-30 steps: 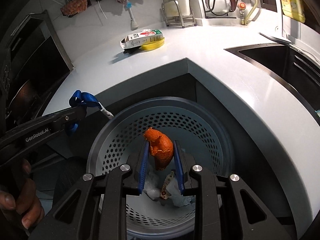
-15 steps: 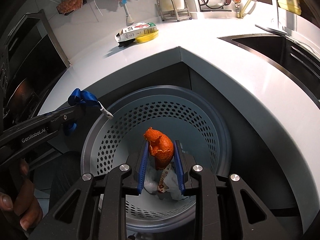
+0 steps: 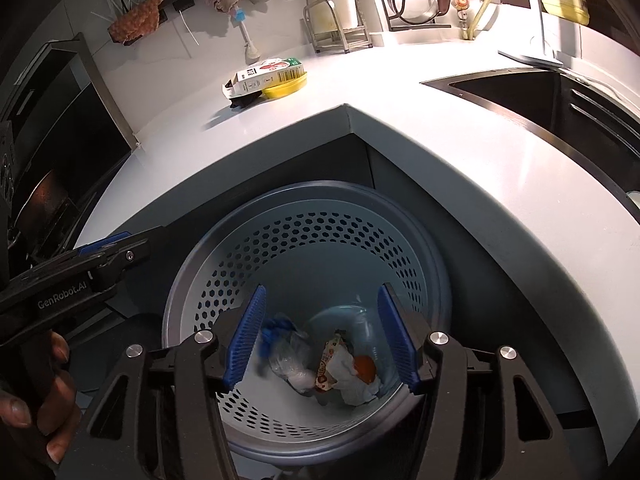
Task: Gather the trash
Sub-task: 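Move both tools back to the items on the counter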
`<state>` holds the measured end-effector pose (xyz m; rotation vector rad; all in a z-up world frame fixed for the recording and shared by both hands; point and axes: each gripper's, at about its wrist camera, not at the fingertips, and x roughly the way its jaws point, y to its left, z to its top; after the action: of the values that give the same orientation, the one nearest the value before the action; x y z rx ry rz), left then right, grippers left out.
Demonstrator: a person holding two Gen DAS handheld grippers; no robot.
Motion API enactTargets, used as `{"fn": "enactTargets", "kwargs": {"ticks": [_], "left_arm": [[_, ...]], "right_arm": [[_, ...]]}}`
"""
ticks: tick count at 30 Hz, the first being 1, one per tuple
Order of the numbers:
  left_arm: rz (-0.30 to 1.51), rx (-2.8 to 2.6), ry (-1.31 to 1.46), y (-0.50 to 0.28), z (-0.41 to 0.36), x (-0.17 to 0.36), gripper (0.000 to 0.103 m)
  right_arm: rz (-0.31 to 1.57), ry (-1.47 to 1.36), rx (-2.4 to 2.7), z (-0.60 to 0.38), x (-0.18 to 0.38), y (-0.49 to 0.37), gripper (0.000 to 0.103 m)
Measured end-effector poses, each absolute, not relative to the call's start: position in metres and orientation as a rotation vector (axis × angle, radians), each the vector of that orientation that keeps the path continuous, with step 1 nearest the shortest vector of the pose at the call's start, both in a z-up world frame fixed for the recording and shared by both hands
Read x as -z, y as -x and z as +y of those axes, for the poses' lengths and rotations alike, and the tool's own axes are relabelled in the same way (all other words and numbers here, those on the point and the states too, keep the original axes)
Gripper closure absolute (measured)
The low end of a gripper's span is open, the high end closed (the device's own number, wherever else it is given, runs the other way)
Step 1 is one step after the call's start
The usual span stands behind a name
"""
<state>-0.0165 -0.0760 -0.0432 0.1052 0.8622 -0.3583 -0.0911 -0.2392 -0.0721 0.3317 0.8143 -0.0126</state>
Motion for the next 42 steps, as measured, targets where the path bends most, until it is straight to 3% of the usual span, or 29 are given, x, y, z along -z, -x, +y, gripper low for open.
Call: {"fn": "enactTargets", "kwargs": {"ticks": [14,30,42], "left_arm": [[0.865,0.35,-0.086,0.017,-0.069,0.042,0.043],[0.831,0.306,-0.063,0.008,-0.048,0.029,0.032],[0.747,0.262,-0.044,-0.044,-0.033,-0.002,0.021]], "right_arm": [[0.818,-0.331,0.003,-0.234,0.072,0.092,0.047],[0.805,-0.333,-0.028,-0.231,0.064,0.075,0.047],[0.733,-0.261,-0.088,-0.232,0.021,0.004,0.04]]}}
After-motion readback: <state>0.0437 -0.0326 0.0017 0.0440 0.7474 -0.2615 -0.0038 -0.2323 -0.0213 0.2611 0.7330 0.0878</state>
